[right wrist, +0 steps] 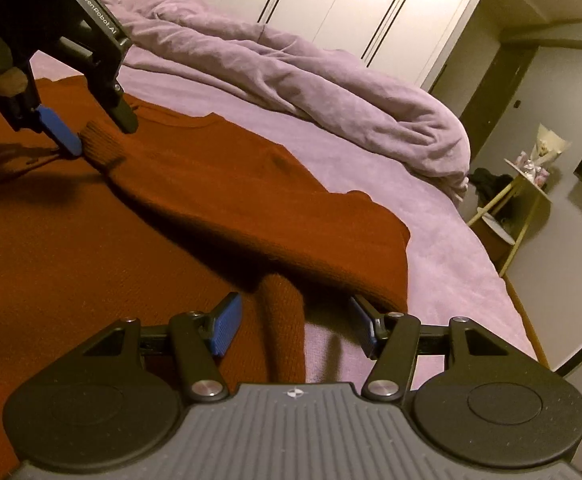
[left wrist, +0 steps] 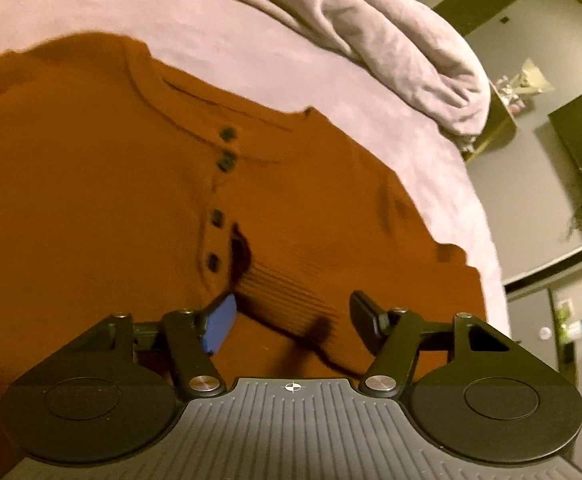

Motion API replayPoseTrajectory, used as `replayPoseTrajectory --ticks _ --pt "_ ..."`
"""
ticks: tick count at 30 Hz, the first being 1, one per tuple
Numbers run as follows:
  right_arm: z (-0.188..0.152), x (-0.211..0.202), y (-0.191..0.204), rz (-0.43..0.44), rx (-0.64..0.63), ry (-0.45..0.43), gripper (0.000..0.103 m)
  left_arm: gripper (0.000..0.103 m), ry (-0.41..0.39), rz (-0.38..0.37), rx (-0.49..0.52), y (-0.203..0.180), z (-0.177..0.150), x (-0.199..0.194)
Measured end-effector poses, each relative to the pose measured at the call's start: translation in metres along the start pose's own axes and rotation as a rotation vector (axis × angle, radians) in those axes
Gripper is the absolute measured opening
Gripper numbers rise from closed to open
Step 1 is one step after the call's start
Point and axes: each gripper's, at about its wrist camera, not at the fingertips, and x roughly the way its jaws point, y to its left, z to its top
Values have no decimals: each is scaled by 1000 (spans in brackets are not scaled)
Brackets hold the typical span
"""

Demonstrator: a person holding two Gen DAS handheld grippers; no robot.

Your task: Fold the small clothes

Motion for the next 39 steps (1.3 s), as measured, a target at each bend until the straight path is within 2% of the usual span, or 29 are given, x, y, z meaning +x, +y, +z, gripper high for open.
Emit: replayPoseTrajectory --ticks 3,4,9,10,11,12,13,15,17,19,22,24,26,30,33,35,36,38,39 --pt "-1 -2 0 7 4 -2 58 70 -13 -24 -36 11 1 -6" --pt "-1 -3 0 9 2 -3 59 74 -24 -39 -47 14 -1 -10" --pt "-3 -2 1 3 -2 -5 60 71 12 -47 1 3 2 7" --pt "-2 -2 2 1 -1 -4 60 55 10 -48 20 -1 3 11" --pt "-1 -2 2 -3 -2 -1 60 31 17 -45 30 -5 4 15" --pt "0 -3 2 -7 -2 2 60 16 44 -50 26 -8 6 20" --pt "1 -3 2 -10 -2 4 60 10 68 -61 16 -9 6 25" --pt "1 -3 3 -13 -12 5 60 9 52 -43 50 -16 7 21" --pt "4 -3 3 -21 -30 7 60 9 9 -66 88 -22 9 7" --pt "8 -3 2 -28 -42 -5 60 9 -47 -93 94 -22 17 -16" --pt "13 -2 0 -39 -41 -9 60 9 -145 -85 109 -11 29 -57" --pt "17 0 1 -42 -45 -13 60 9 -207 -43 110 4 36 -81" --pt "21 5 5 -42 -62 -12 60 9 -250 34 100 22 40 -97" --pt "29 22 19 -57 -118 13 59 9 -246 190 6 78 37 -107" --pt "36 31 25 -67 -148 9 52 9 -192 245 6 104 24 -103" --pt "39 36 31 -56 -175 11 37 9 -173 235 -24 115 18 -100" --pt "40 38 34 -52 -191 10 33 9 -181 220 -31 117 16 -100" --pt "40 41 43 -50 -247 -2 18 9 -191 201 -34 118 15 -100" --pt "39 43 46 -54 -265 -5 17 9 -198 197 -31 116 16 -101"
